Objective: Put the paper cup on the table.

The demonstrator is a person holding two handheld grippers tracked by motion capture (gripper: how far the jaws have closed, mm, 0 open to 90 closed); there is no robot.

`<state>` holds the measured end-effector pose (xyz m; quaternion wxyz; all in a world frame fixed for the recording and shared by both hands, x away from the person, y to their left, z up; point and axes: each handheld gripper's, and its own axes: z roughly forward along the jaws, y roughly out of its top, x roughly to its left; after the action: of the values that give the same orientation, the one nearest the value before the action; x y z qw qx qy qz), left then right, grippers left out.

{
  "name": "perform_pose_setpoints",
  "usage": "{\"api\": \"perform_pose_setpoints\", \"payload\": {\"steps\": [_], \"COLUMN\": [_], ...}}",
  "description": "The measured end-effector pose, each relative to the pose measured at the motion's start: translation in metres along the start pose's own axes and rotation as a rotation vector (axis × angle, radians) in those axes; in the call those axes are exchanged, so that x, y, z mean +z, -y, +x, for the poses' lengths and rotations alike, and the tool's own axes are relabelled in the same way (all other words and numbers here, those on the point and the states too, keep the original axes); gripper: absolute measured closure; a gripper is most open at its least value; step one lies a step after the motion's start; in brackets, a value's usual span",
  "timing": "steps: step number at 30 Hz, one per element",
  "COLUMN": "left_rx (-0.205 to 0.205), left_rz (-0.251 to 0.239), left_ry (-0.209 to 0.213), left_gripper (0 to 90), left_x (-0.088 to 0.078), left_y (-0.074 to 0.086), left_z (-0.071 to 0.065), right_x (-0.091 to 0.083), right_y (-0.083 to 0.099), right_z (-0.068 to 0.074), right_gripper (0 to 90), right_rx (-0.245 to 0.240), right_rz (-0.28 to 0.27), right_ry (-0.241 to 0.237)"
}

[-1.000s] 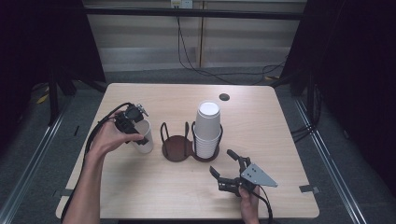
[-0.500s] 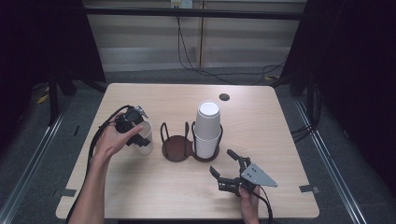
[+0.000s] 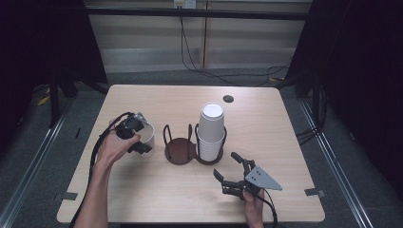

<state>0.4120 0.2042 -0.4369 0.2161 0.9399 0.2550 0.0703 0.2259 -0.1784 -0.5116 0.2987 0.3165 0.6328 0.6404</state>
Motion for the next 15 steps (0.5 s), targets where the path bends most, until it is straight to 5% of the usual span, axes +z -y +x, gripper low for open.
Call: {"api": "perform_pose_setpoints", "payload": {"steps": [7, 15], "left_rx": [-0.054, -0.129], "left_rz": [-0.056, -0.181], "left_ry": [0.034, 0.036], "left_gripper": [6.3, 7.7], "left_x": [0.004, 0.003], "left_y": [0.019, 0.038], "left_z": [0.004, -0.003], "right_x": [0.000, 0.000], "right_y": [0.000, 0.000], "right_z": [0.000, 0.000], "right_gripper": [13.3, 13.4], "right_rx": [0.000, 0.000], "right_rz": [0.000, 0.002], "right_ry": [0.001, 0.001]}}
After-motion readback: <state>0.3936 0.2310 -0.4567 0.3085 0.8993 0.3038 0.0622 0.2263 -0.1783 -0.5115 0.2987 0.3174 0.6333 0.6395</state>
